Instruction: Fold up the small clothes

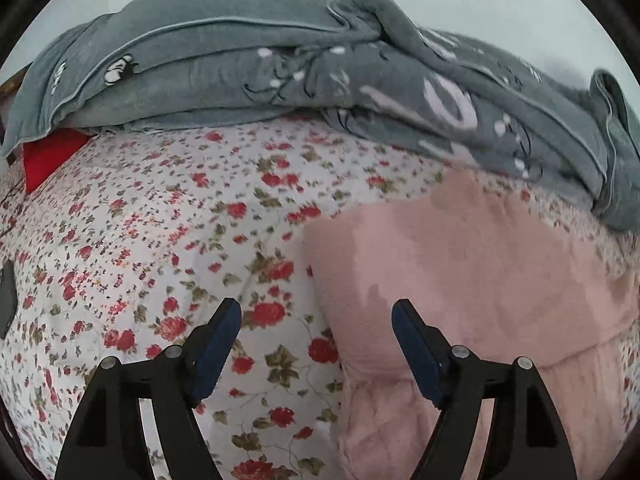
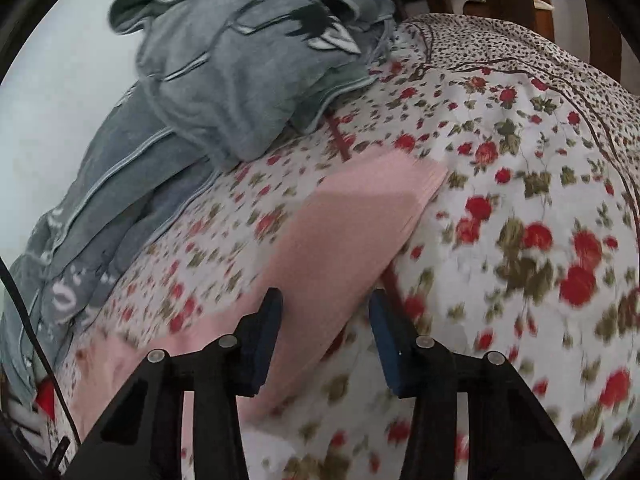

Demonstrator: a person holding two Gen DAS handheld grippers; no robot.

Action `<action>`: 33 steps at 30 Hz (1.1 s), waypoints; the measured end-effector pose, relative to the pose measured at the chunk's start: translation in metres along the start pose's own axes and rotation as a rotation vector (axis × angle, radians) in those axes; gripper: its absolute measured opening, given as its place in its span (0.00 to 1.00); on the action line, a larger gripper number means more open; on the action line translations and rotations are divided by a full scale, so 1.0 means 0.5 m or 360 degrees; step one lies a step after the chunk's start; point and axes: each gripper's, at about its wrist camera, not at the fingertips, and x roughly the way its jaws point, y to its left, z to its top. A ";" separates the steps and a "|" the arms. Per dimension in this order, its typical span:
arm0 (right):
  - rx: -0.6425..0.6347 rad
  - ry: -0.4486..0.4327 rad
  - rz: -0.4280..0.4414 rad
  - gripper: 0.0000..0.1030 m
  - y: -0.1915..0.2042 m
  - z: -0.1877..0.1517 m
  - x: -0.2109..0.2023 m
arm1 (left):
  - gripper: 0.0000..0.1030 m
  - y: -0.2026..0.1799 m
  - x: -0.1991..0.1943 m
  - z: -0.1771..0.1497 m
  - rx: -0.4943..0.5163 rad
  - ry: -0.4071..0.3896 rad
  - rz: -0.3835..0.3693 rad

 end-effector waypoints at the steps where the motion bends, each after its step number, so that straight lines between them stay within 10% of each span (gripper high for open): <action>1: 0.0017 0.0012 -0.0002 0.38 -0.004 0.010 0.011 | 0.75 0.004 0.000 0.003 -0.0017 -0.0002 0.0007; 4: 0.0085 0.0040 0.0014 0.33 -0.015 0.027 0.037 | 0.75 0.021 0.012 0.008 -0.0069 0.0030 0.0008; 6: 0.0068 0.0017 0.0035 0.08 -0.016 0.033 0.042 | 0.75 0.028 0.017 0.007 -0.0110 0.0053 -0.0007; 17: -0.0051 -0.0455 0.0114 0.07 0.035 0.023 -0.189 | 0.75 0.070 -0.053 -0.009 -0.0136 0.0011 -0.0074; 33: -0.0949 -0.0684 0.0335 0.07 0.568 -0.177 -0.408 | 0.75 0.257 -0.175 -0.107 -0.0327 -0.0121 -0.0305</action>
